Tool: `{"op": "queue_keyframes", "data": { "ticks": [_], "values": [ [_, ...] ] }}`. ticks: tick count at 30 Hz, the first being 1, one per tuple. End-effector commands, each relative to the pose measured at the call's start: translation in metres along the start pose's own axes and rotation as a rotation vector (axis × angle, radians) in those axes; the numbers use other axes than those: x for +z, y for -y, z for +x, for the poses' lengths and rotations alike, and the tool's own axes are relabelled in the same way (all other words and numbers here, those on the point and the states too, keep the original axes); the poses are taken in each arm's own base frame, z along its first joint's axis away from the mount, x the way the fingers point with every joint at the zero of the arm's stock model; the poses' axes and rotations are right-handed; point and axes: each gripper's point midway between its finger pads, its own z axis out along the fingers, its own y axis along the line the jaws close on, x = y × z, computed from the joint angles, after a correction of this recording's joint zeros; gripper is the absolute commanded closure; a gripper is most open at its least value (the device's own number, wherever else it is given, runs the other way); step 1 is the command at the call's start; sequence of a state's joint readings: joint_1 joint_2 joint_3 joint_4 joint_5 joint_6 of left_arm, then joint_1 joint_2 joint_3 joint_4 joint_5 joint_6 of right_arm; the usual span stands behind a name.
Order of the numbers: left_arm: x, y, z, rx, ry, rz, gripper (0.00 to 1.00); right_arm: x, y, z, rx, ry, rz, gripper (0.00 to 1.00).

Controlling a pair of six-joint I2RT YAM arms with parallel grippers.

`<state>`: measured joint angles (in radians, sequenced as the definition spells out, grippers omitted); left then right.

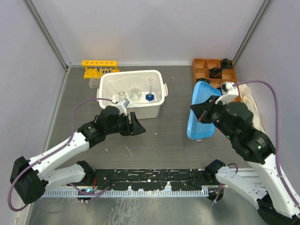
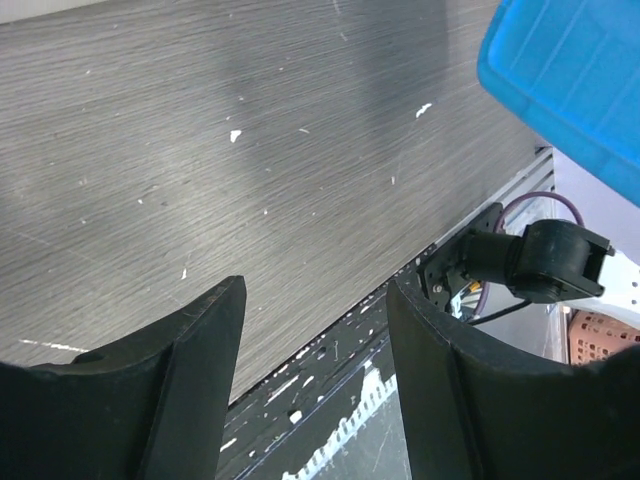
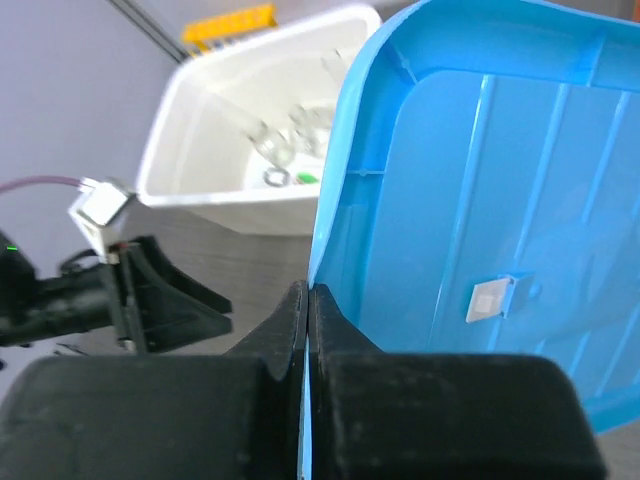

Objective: Organize the chemistry lab equipment
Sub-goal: Pick up the storage box lid at the center of the board.

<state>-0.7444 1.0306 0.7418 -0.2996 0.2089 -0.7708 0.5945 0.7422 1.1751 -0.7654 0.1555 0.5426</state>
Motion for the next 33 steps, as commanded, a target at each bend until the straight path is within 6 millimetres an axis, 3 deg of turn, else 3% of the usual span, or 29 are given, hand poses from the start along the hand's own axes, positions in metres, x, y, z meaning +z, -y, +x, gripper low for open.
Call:
{"op": "queue_keyframes", "data": {
  "ticks": [1,5,11,14,18,22,27,33],
  "values": [
    [-0.008,0.04,-0.028,0.025,0.123,0.139,0.39,-0.034,-0.028,-0.05,0.002,0.188,-0.137,0.99],
    [-0.009,0.055,-0.032,-0.044,0.183,0.246,0.36,-0.053,-0.059,-0.081,-0.007,0.311,-0.291,0.99],
    [-0.014,0.072,-0.043,-0.323,0.334,0.545,0.26,-0.069,-0.096,-0.118,-0.055,0.408,-0.433,0.99],
    [-0.024,0.094,-0.05,-0.415,0.341,0.714,0.15,-0.079,-0.115,-0.137,-0.071,0.452,-0.497,0.99],
    [-0.023,0.117,-0.053,-0.5,0.308,0.9,0.13,-0.089,-0.145,-0.156,-0.088,0.468,-0.615,0.99],
    [-0.013,0.14,-0.051,-0.53,0.227,0.975,0.13,-0.1,-0.176,-0.163,-0.089,0.452,-0.768,0.99],
    [-0.021,0.17,-0.052,-0.498,0.231,1.039,0.13,-0.125,-0.207,-0.164,-0.113,0.445,-0.979,0.99],
    [-0.037,0.172,-0.073,-0.505,0.346,1.061,0.09,-0.163,-0.228,-0.16,-0.119,0.46,-1.216,0.99]
  ]
}}
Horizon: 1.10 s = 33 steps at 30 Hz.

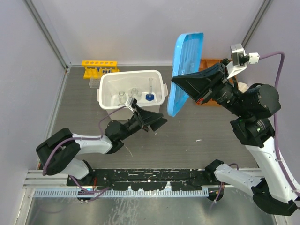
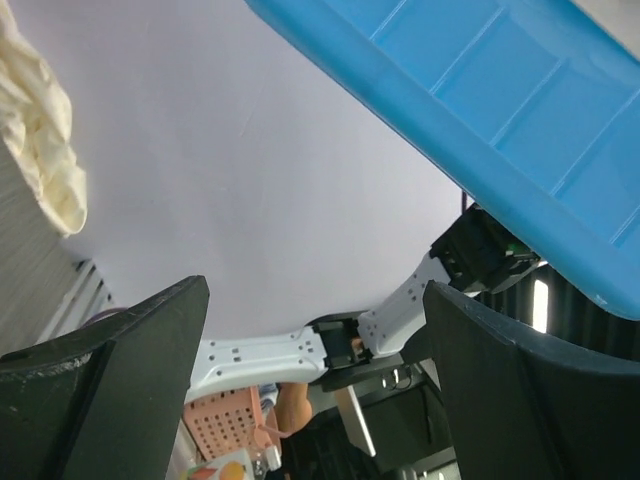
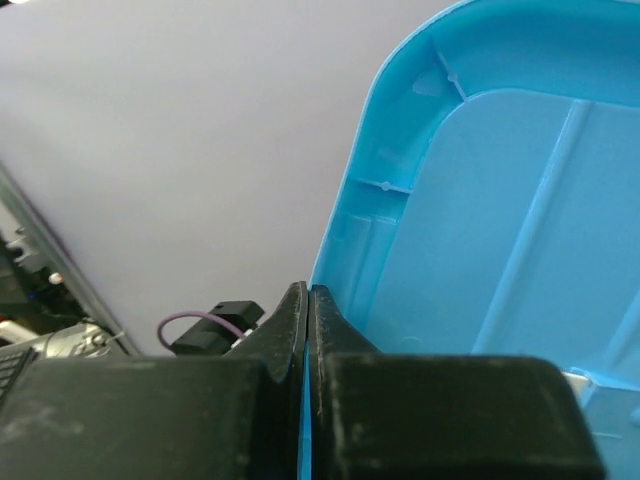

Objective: Organize the chemistry lab equipment
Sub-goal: Pick up the storage box lid at the center of the board.

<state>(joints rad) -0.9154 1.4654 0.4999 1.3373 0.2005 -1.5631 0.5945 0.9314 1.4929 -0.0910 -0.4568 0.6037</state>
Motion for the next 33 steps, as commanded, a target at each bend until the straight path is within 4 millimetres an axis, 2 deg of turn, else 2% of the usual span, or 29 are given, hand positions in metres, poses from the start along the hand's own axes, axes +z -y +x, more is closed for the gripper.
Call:
{"op": "queue_keyframes", "data": {
  "ticks": [1,5,10,17,24,30,33],
  "values": [
    [0.001,0.052,-0.017,0.043,0.097,0.163,0.07,-0.013,-0.068,-0.035,-0.052,0.113,-0.299,0.99],
    [0.008,0.068,-0.024,-0.008,0.138,0.202,0.0,-0.015,-0.073,-0.034,-0.028,0.125,-0.34,0.99],
    [0.021,0.101,-0.028,-0.048,0.152,0.286,0.01,-0.019,-0.08,-0.03,-0.013,0.128,-0.394,0.99],
    [0.015,0.121,-0.052,-0.049,0.293,0.334,0.02,-0.038,-0.093,-0.027,-0.008,0.16,-0.455,0.99],
    [0.036,0.114,-0.043,-0.105,0.231,0.328,0.02,-0.045,-0.102,-0.027,-0.007,0.174,-0.51,0.99],
    [0.047,0.115,-0.023,-0.14,0.179,0.333,0.02,-0.038,-0.097,-0.021,-0.018,0.162,-0.522,0.99],
    [0.048,0.106,-0.025,-0.159,0.198,0.313,0.02,-0.037,-0.097,-0.021,0.001,0.165,-0.549,0.99]
  ]
}}
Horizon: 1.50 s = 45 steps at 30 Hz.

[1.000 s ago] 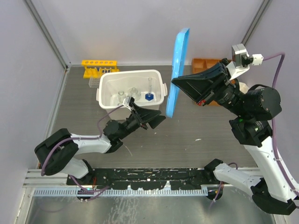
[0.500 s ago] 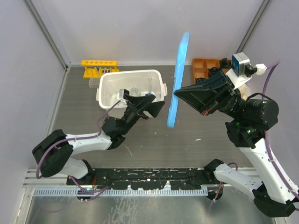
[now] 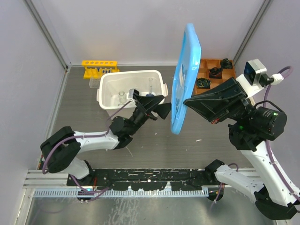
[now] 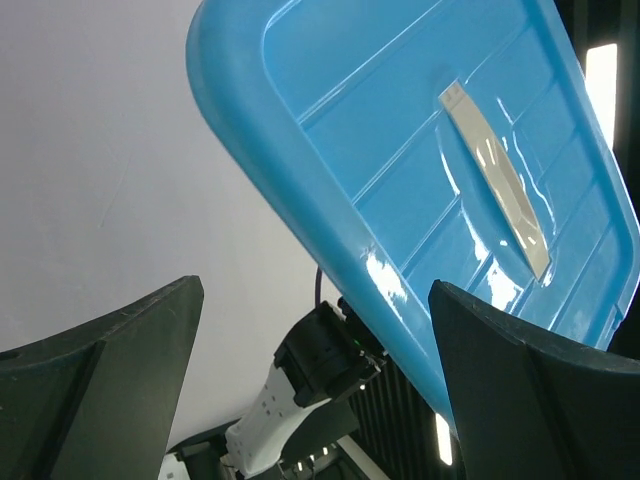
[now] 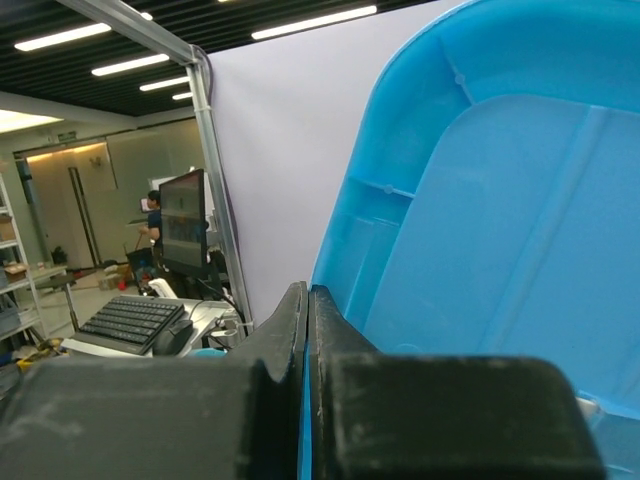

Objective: Organize the chemistry lab equipment
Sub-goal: Pick up the storage box lid at the center of the board.

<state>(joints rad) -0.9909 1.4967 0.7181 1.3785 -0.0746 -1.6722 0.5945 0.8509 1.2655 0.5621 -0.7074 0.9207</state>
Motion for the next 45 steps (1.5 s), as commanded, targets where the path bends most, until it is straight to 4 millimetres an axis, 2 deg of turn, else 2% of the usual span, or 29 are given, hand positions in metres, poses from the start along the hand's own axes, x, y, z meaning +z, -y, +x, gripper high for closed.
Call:
{"op": "queue_keyframes", "data": {
  "ticks": [1,8,14,17,19,22,26,33,40,45],
  "values": [
    [0.004,0.016,0.003,-0.046,0.01,0.061,0.02,0.004,-0.011,-0.006,-0.024,0.034,-0.086,0.99],
    [0.012,0.014,-0.001,-0.067,0.035,0.068,0.02,-0.002,-0.015,-0.004,-0.008,0.045,-0.088,0.99],
    [0.018,0.004,-0.012,-0.09,0.097,0.056,0.02,-0.011,-0.024,-0.002,0.0,0.052,-0.084,0.99],
    [0.026,0.001,-0.012,-0.104,0.097,0.063,0.0,-0.017,-0.025,0.001,0.001,0.051,-0.067,0.99],
    [0.031,0.0,-0.01,-0.114,0.09,0.067,0.09,-0.019,-0.024,0.004,0.0,0.045,-0.057,0.99],
    [0.031,0.0,-0.009,-0.108,0.087,0.067,0.32,-0.02,-0.022,0.005,-0.016,0.034,-0.038,0.99],
    [0.023,0.0,-0.014,-0.088,0.115,0.058,0.39,-0.021,-0.02,0.006,-0.024,0.029,-0.021,0.99],
    [0.019,0.007,-0.018,-0.08,0.137,0.068,0.35,-0.022,-0.014,0.011,-0.015,0.024,-0.004,0.99],
    [0.029,0.011,-0.006,-0.129,0.082,0.085,0.32,-0.023,-0.01,0.014,-0.003,0.048,-0.019,0.99],
    [0.024,0.011,0.007,-0.145,0.058,0.075,0.31,-0.022,-0.002,0.019,0.0,0.035,-0.015,0.99]
  ]
}}
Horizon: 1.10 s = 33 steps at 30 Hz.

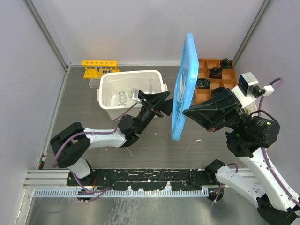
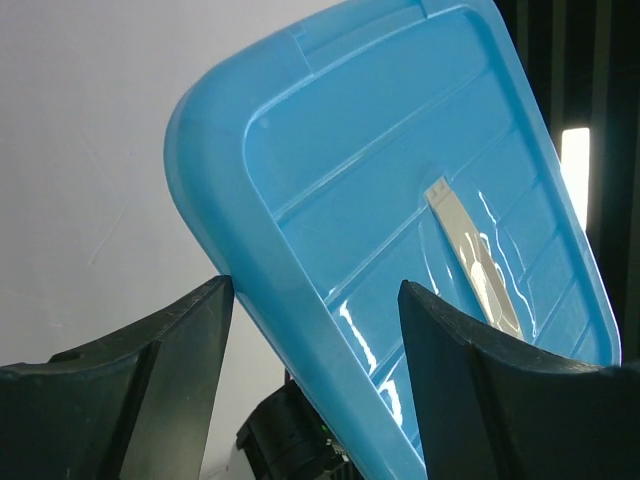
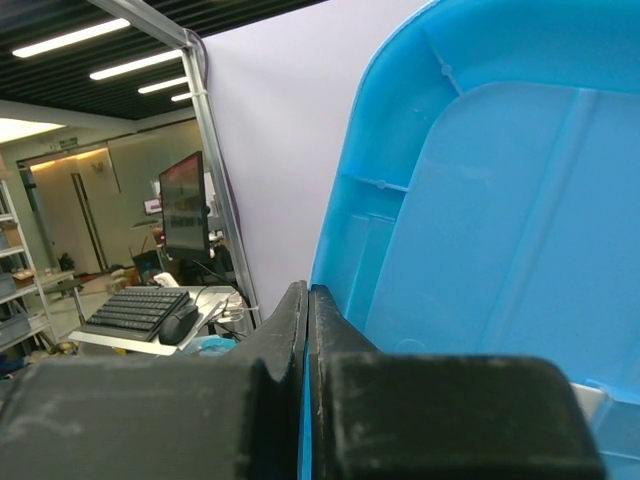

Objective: Organize the chemistry lab equipment
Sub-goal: Pick up the storage box lid at the center of the board.

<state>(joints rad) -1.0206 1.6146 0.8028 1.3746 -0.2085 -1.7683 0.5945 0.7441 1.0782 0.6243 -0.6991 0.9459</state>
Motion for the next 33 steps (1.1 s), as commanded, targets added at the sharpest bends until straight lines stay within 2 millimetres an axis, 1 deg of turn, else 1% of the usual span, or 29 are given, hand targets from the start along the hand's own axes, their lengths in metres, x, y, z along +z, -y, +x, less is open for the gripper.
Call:
{"op": "queue_keyframes", "data": {
  "ticks": [1,3,5,8,10,12,16,19,23,27,29,30,33],
  "values": [
    [-0.001,0.032,0.025,-0.044,-0.067,0.088,0.31,0.005,-0.002,-0.009,-0.038,0.036,-0.032,0.99],
    [-0.006,0.029,0.03,-0.049,-0.078,0.077,0.31,0.007,-0.003,-0.011,-0.047,0.035,-0.037,0.99],
    [-0.011,0.024,0.032,-0.041,-0.078,0.06,0.31,0.01,-0.004,-0.012,-0.056,0.028,-0.041,0.99],
    [-0.017,0.012,0.028,-0.038,-0.06,0.03,0.31,0.013,-0.002,-0.013,-0.065,0.017,-0.037,0.99],
    [-0.019,0.009,0.025,-0.036,-0.048,0.02,0.31,0.014,-0.003,-0.014,-0.067,0.015,-0.04,0.99],
    [-0.02,0.009,0.023,-0.038,-0.037,0.021,0.3,0.014,-0.003,-0.015,-0.064,0.016,-0.042,0.99],
    [-0.017,0.012,0.014,-0.037,0.013,0.033,0.3,0.011,-0.004,-0.012,-0.045,0.021,-0.044,0.99],
    [-0.011,0.013,0.011,-0.048,0.038,0.045,0.29,0.007,-0.002,-0.007,-0.029,0.022,-0.034,0.99],
    [0.0,0.01,0.012,-0.103,0.039,0.053,0.26,0.002,0.001,-0.003,-0.011,0.028,-0.023,0.99],
    [0.006,0.012,0.013,-0.133,0.046,0.066,0.27,-0.001,0.002,0.001,0.002,0.029,-0.021,0.99],
    [0.007,0.016,0.01,-0.126,0.062,0.075,0.32,-0.001,0.002,0.002,0.001,0.029,-0.02,0.99],
    [0.005,0.015,0.008,-0.118,0.072,0.074,0.39,-0.001,0.003,0.002,-0.001,0.026,-0.018,0.99],
    [0.0,0.016,0.003,-0.104,0.097,0.07,0.74,-0.001,0.004,0.003,-0.004,0.021,-0.016,0.99]
  ]
}}
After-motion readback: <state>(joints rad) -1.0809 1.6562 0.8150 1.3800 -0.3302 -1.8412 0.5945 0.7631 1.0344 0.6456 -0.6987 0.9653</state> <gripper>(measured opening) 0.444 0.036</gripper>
